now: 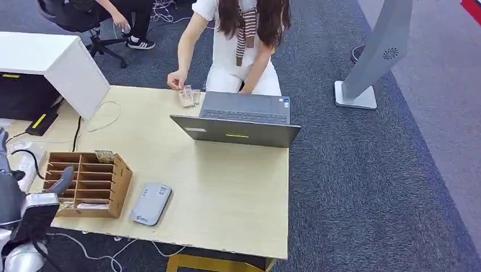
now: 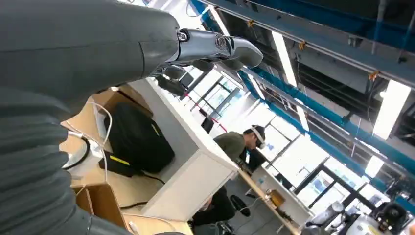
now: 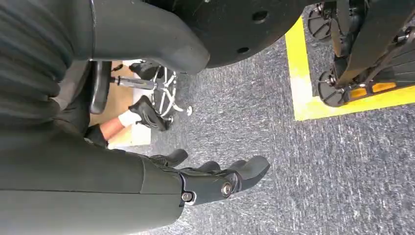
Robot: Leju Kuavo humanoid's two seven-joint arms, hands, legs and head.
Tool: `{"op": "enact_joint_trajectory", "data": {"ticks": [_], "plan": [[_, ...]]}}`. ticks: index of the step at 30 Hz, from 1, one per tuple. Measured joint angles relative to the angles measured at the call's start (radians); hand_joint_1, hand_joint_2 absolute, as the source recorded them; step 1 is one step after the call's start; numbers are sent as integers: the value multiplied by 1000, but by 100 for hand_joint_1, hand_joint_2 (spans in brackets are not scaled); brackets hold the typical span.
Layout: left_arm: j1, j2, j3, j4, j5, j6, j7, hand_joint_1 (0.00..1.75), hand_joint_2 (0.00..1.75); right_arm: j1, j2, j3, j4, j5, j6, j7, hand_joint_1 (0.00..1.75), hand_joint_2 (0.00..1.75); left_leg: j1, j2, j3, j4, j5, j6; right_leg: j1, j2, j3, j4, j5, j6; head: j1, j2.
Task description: Pass the card to the sensor for recognition and then transmit it.
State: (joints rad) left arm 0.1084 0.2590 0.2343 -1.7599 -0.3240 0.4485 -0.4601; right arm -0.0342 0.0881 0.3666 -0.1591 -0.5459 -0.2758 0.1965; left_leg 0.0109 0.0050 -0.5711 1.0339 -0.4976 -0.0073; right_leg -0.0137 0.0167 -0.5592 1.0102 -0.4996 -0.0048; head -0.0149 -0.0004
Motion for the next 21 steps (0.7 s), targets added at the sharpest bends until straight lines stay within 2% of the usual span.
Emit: {"op": "enact_joint_trajectory", "data": {"ticks": [2,4,5,7,8,9,10,12,14,16,18,21], "plan": [[58,-29,81,-64,205,-105,-41,0,175,1,1,-6,0,-6,-2,-11,0,175,0,2,1,0,0,0,0,2,1,0,0,0,-1,0],[87,-88,231,-108,426,-333,-53,0,175,7,2,-16,0,-21,-5,-29,0,175,0,1,1,0,0,0,0,2,1,0,0,0,0,0],[82,-128,348,-117,515,-490,-31,0,175,8,3,-21,1,-22,-5,-39,0,175,0,0,2,0,0,0,0,0,1,0,0,0,0,0],[54,-181,556,-111,600,-707,30,0,175,9,5,-26,1,-31,-8,-53,0,175,0,1,2,0,0,0,0,0,0,0,0,0,0,0],[26,-209,681,-93,606,-796,35,0,175,10,6,-30,2,-33,-9,-55,0,175,0,1,2,0,0,0,0,1,0,0,0,0,-1,0],[7,-231,772,-77,597,-840,36,0,175,10,8,-32,2,-34,-10,-57,0,175,0,1,3,0,0,0,0,1,0,0,0,0,-1,0],[-5,-248,828,-69,594,-857,42,0,175,10,9,-34,2,-34,-10,-60,0,175,0,1,2,0,0,0,0,1,0,0,0,0,0,0],[-32,-273,915,-43,641,-847,105,0,175,10,10,-37,2,-35,-12,-63,0,175,0,-2,2,0,0,0,0,-2,1,0,0,0,0,0],[-67,-290,1003,33,764,-805,200,0,175,8,12,-38,2,-34,-16,-68,0,175,0,-2,2,0,0,0,0,-3,2,0,-1,0,0,0],[-91,-294,1085,160,884,-763,260,0,175,9,14,-38,2,-33,-18,-68,0,175,0,-2,3,0,0,0,0,-2,3,0,-1,0,-1,0],[-103,-296,1153,320,939,-716,263,0,175,9,14,-39,2,-32,-21,-64,0,175,0,-2,4,0,0,0,0,-2,2,0,-1,0,0,0],[-107,-301,1210,598,884,-588,207,0,175,8,14,-38,2,-30,-29,-61,0,175,-1,-4,3,0,0,0,-2,-4,3,0,-2,1,-1,0]]}}
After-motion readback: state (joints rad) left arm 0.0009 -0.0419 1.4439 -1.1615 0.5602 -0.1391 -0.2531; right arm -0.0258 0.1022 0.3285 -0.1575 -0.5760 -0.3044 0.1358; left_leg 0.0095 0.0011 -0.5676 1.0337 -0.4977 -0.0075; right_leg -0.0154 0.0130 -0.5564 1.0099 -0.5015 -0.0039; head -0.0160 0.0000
